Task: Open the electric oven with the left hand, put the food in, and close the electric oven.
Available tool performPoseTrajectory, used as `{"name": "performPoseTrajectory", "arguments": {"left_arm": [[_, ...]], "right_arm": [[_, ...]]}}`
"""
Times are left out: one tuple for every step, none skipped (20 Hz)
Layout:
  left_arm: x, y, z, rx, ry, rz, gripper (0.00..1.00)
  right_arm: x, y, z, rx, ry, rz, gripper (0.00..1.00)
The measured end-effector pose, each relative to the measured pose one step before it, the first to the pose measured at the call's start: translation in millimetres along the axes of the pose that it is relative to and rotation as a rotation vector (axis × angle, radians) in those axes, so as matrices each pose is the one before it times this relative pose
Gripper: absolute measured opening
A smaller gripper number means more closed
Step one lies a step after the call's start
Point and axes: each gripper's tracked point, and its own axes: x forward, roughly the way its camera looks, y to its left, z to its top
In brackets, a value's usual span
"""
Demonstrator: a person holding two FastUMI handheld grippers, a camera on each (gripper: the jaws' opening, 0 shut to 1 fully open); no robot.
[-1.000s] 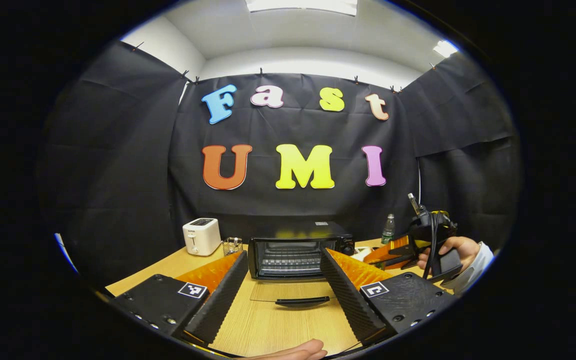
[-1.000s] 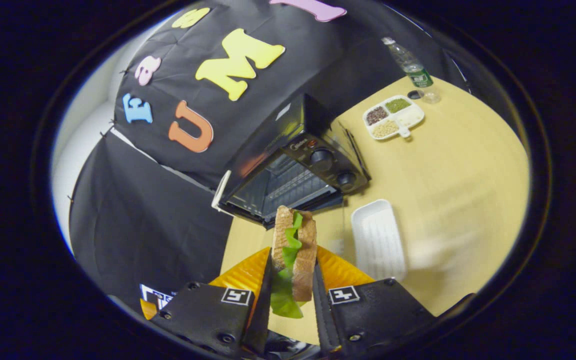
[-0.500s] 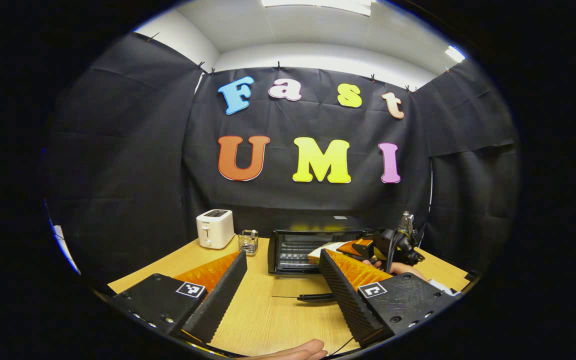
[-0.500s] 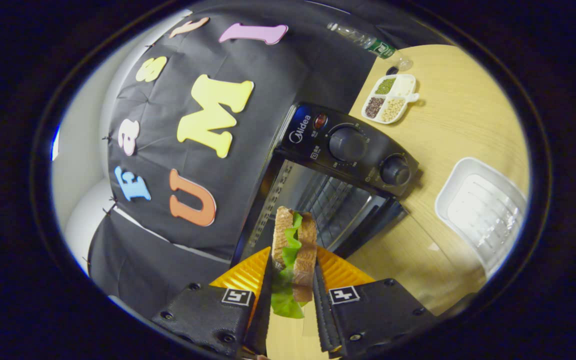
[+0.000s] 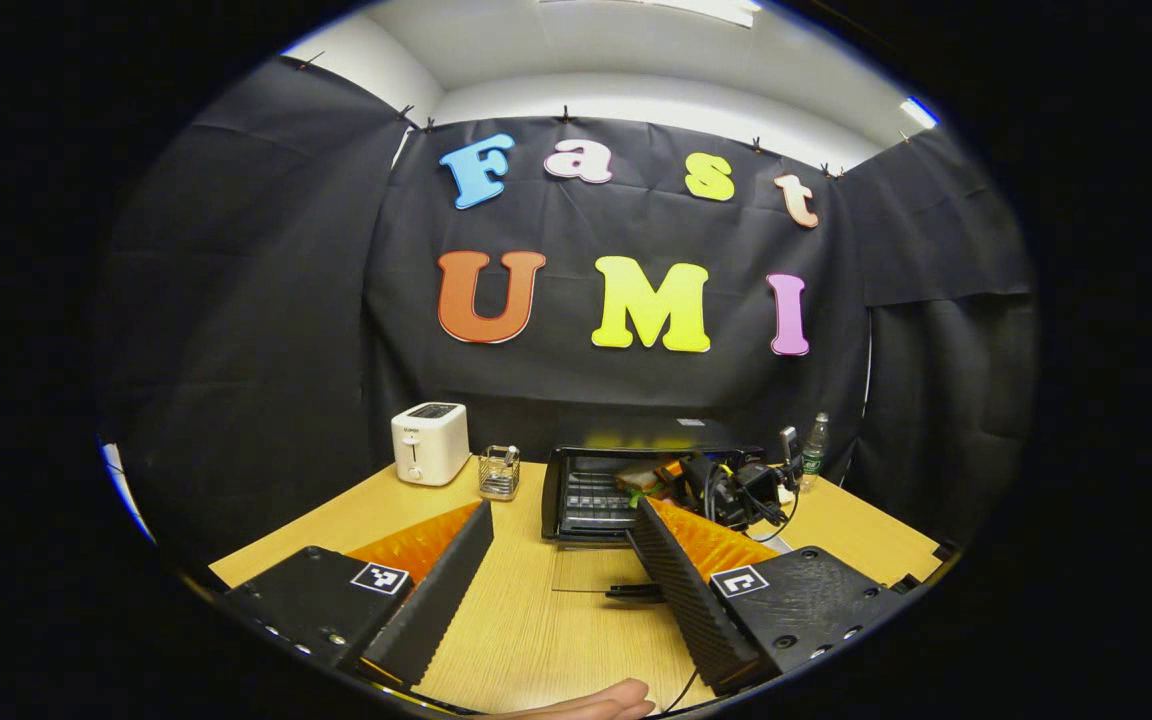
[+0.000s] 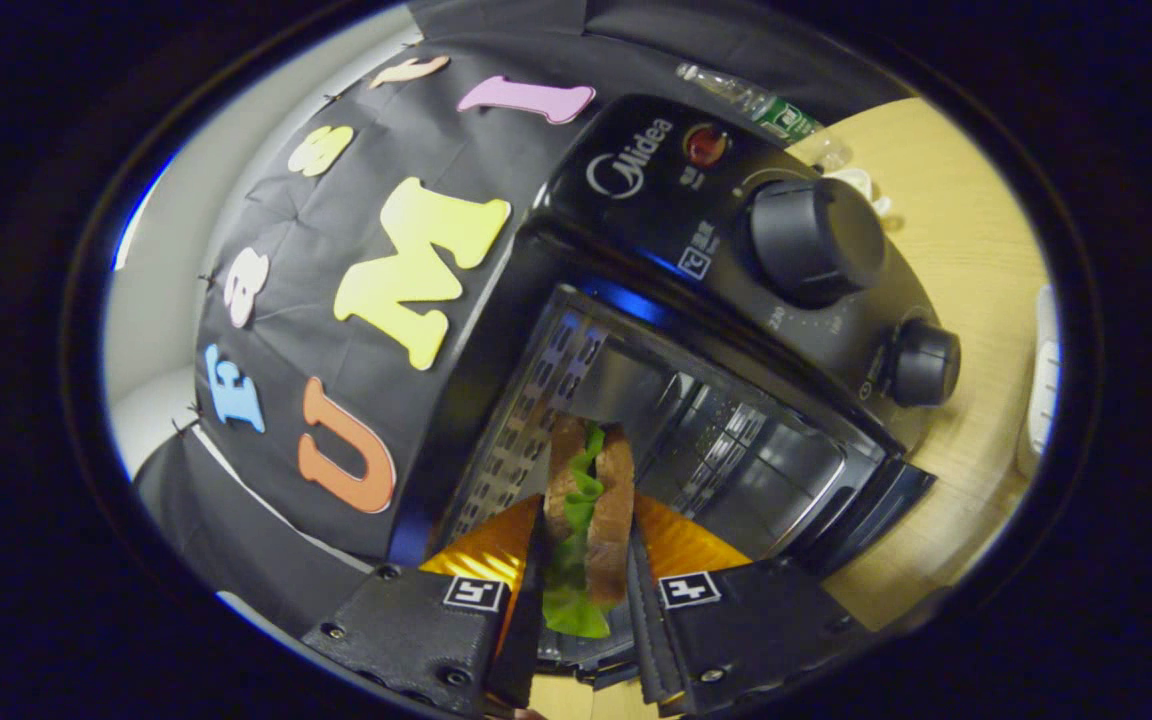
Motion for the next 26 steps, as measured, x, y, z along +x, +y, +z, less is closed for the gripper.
{"name": "performPoseTrajectory", "arguments": {"left_arm": [[2.07, 0.74, -3.35, 0.0042, 0.00532, -0.00078, 0.94], [1.14, 0.55, -2.3, 0.00135, 0.00538, 0.00222, 0.94], [0.2, 1.07, -0.21, 0.00138, 0.00192, 0.0033, 0.94], [0.65, 3.86, 0.44, -0.00307, -0.00198, 0.01412, 0.94], [0.04, 5.27, -0.46, -0.00621, -0.00179, 0.01871, 0.94], [0.11, 3.15, 1.27, -0.00899, -0.00697, 0.01243, 0.94], [0.77, -0.4, 1.54, -0.00807, -0.0039, -0.00012, 0.94], [-0.77, -0.32, 0.66, -0.00709, 0.001, -0.00097, 0.94], [0.79, 1.87, -1.49, -0.00287, 0.00299, 0.00251, 0.94], [-0.99, 0.78, -0.4, 0.00045, 0.00031, 0.00202, 0.94], [-1.37, 0.78, 0.86, 0.00023, -0.00094, -0.00054, 0.94], [-0.78, -0.28, -0.36, -0.00137, 0.00208, -0.0004, 0.94], [0.66, 0.04, -1.54, -0.00151, -0.00042, -0.00164, 0.94], [0.46, -0.55, -0.04, -0.00039, -0.00008, -0.00247, 0.94], [-0.88, 0.44, -0.46, 0.00037, 0.00132, -0.00063, 0.94], [-0.88, -0.41, -0.44, 0.00114, 0.00043, -0.00041, 0.94], [1.18, -0.47, -0.94, 0.00148, -0.00134, -0.00148, 0.94], [0.26, 0.18, -0.6, 0.0, 0.00337, -0.0005, 0.94], [-0.67, 0.43, -0.73, -0.00123, 0.00257, 0.00018, 0.94], [0.25, -0.15, -0.9, 0.0007, 0.00488, -0.00125, 0.94], [-1.25, -0.03, -0.58, 0.0019, 0.00047, 0.00116, 0.94], [0.24, 0.6, -0.06, 0.00182, 0.00072, 0.00217, 0.94], [-0.59, 0.1, 0.05, 0.00154, -0.00047, 0.00017, 0.94], [-0.28, -0.42, -0.14, 0.00119, 0.00116, 0.00003, 0.94], [-0.63, 1.31, -0.35, 0.00135, 0.00034, 0.00213, 0.94], [-0.6, 1.18, -0.5, 0.00283, 0.00075, 0.00309, 0.94]], "right_arm": [[5.13, -1.5, -0.98, 0.00046, -0.00399, -0.0043, 0.39], [4.28, -1.94, -2.99, -0.00389, 0.01285, -0.00738, 0.41], [0.34, -2.87, -0.59, -0.00447, 0.003, -0.00545, 0.41], [0.73, -1.46, 0.79, -0.0101, -0.00482, -0.00691, 0.42], [0.54, -1.01, -1.07, -0.01785, 0.00023, -0.00882, 0.43], [0.83, -2.22, -2.07, -0.03404, 0.00846, -0.01331, 0.44], [-1.34, -1.12, -2.31, -0.03239, 0.00179, -0.0114, 0.43], [-0.08, -0.18, -1.23, -0.0221, 0.00205, -0.00509, 0.44], [1.96, -1.98, -0.09, -0.02446, 0.00267, -0.01304, 0.46], [0.87, -2.14, 1.89, -0.02217, -0.00116, -0.01228, 0.5], [0.49, 0.21, -0.98, -0.0334, 0.00727, -0.009, 0.51], [0.04, -1.15, -1.5, -0.0475, 0.01317, -0.014, 0.58], [-0.52, 2.96, -1.59, -0.04863, 0.00889, 0.00043, 0.6], [-0.68, 1.02, -0.24, -0.04716, 0.00934, -0.00358, 0.65], [-0.56, 0.45, -1.88, -0.03836, 0.00471, -0.00444, 0.74], [-0.54, -0.38, 0.5, -0.02918, 0.00543, -0.00611, 0.71], [0.2, 0.64, -1.16, -0.01931, 0.00199, -0.00247, 0.8], [-0.17, 1.99, -0.15, -0.01913, 0.00252, 0.00294, 0.76], [0.89, 0.96, 0.74, -0.02953, 0.00397, -0.00122, 0.77], [-0.19, 0.68, 0.51, -0.03819, -0.00041, -0.00503, 0.82], [0.45, 3.36, 0.4, -0.04471, 0.00142, 0.00755, 0.91], [0.28, 3.36, -0.14, -0.05768, 0.00699, 0.00303, 0.87], [-0.23, 1.55, -0.99, -0.06781, 0.00696, -0.00496, 0.9], [-0.65, 1.24, -1.44, -0.0648, 0.00693, -0.00731, 0.92], [-0.24, 0.99, -1.8, -0.06783, 0.01799, -0.00634, 0.94], [0.81, 0.61, -3.4, -0.06002, 0.02136, -0.00817, 1.0]]}}
